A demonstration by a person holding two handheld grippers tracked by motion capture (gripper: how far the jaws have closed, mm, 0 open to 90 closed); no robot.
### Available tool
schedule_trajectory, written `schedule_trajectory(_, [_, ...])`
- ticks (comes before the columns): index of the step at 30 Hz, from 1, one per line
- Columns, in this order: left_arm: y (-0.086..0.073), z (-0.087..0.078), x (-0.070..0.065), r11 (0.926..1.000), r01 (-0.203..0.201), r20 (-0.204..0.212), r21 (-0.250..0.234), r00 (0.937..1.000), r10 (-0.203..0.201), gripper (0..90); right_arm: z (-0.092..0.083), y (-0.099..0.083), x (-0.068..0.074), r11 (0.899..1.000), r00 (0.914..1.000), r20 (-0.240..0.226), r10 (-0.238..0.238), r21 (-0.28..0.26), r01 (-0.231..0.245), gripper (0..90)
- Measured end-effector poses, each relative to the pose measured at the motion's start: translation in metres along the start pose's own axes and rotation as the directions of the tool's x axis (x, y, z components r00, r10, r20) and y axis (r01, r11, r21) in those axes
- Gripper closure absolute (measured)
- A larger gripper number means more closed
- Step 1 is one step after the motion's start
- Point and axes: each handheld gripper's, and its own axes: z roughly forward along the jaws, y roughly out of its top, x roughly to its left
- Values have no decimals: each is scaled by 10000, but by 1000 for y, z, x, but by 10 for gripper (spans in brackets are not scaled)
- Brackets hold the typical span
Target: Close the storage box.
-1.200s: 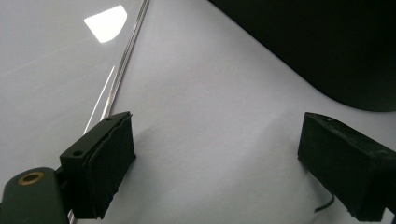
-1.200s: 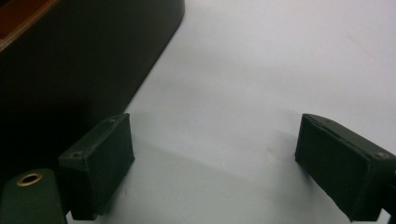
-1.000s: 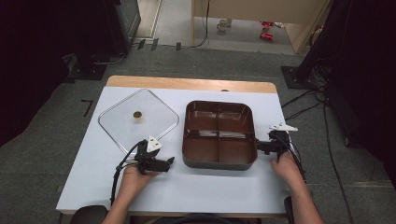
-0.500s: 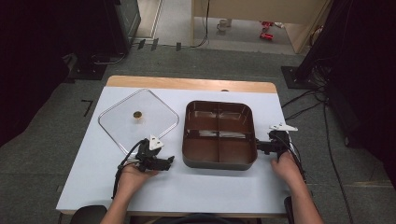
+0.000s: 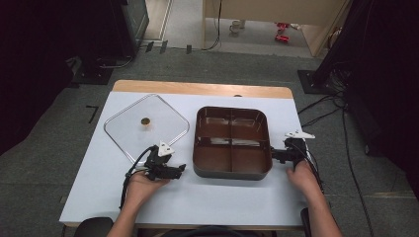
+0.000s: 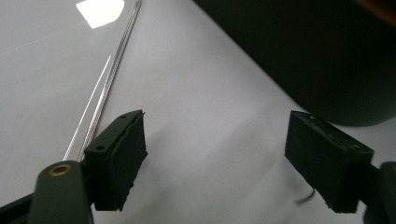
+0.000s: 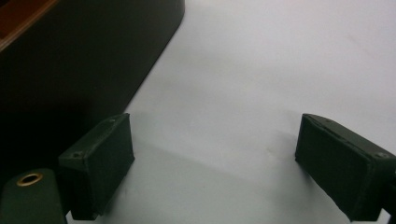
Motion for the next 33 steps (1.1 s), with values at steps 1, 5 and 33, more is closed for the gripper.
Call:
schedule_trajectory(1, [1, -2, 0, 10000, -2, 121, -84, 9999, 3, 180, 0, 0, 0, 10000, 10000, 1, 4, 1, -4, 108])
schedule_trajectory(5, [3, -6, 1, 9995, -145, 274, -293, 9995, 153, 167, 0, 0, 0, 10000, 10000, 1, 2, 1, -2, 108])
schedule_trajectory(33, [17, -28, 18, 9995, -144, 261, -265, 9995, 151, 345, 0, 0, 0, 10000, 10000, 0, -1, 0, 1, 107])
